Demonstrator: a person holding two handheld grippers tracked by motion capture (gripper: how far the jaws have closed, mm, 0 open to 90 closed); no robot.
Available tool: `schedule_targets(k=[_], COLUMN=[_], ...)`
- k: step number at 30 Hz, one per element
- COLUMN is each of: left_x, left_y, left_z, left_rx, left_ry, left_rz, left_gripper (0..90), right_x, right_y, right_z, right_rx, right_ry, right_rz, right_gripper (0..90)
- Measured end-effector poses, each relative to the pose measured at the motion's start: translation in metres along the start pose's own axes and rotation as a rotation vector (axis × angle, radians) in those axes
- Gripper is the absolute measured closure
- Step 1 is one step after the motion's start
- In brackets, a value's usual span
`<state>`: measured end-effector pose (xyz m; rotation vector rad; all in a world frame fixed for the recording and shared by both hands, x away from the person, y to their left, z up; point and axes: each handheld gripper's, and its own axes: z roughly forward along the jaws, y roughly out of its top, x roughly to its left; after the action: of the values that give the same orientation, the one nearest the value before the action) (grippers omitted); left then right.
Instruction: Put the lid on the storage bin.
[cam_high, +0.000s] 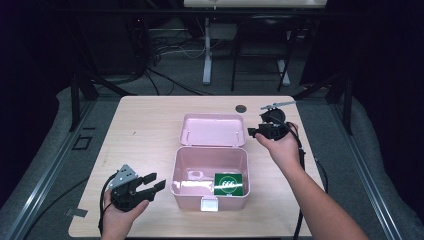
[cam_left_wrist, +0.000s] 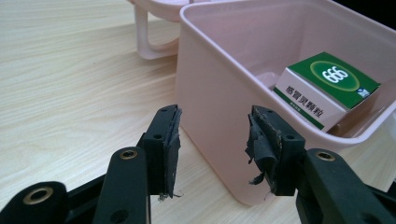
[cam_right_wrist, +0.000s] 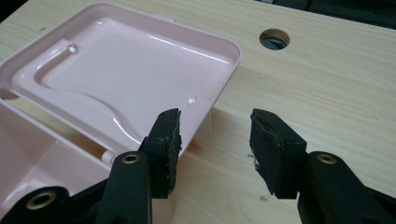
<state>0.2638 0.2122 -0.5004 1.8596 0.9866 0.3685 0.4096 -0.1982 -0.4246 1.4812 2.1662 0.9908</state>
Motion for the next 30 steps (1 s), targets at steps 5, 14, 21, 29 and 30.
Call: schedule_targets(k=[5,14,21,29,30], left_x=[-0.006,-0.014,-0.018,-0.022,-0.022], left_y=[0.005,0.014,0.016,0.016,0.016], left_z=[-0.003,-0.006,-0.002,0.005,0.006], left_rx=[-0.029,-0.049,-0.041,-0.023,-0.023], left_ry=[-0.019,-0.046,-0.072,-0.087,-0.090], left_rz=[0.007,0.032,0.047,0.060,0.062], left_gripper=[53.8,57.9,61.8,63.7,64.1], right_x=[0.003,0.003,-0.001,-0.003,-0.004], right_y=[0.011,0.023,0.029,0.035,0.036], right_z=[0.009,0.024,0.036,0.050,0.052], right_rx=[0.023,0.066,0.090,0.116,0.122], right_ry=[-0.011,-0.031,-0.040,-0.057,-0.061], right_rz=[0.001,0.015,0.051,0.083,0.087], right_gripper=[52.9,56.4,56.8,59.5,59.9])
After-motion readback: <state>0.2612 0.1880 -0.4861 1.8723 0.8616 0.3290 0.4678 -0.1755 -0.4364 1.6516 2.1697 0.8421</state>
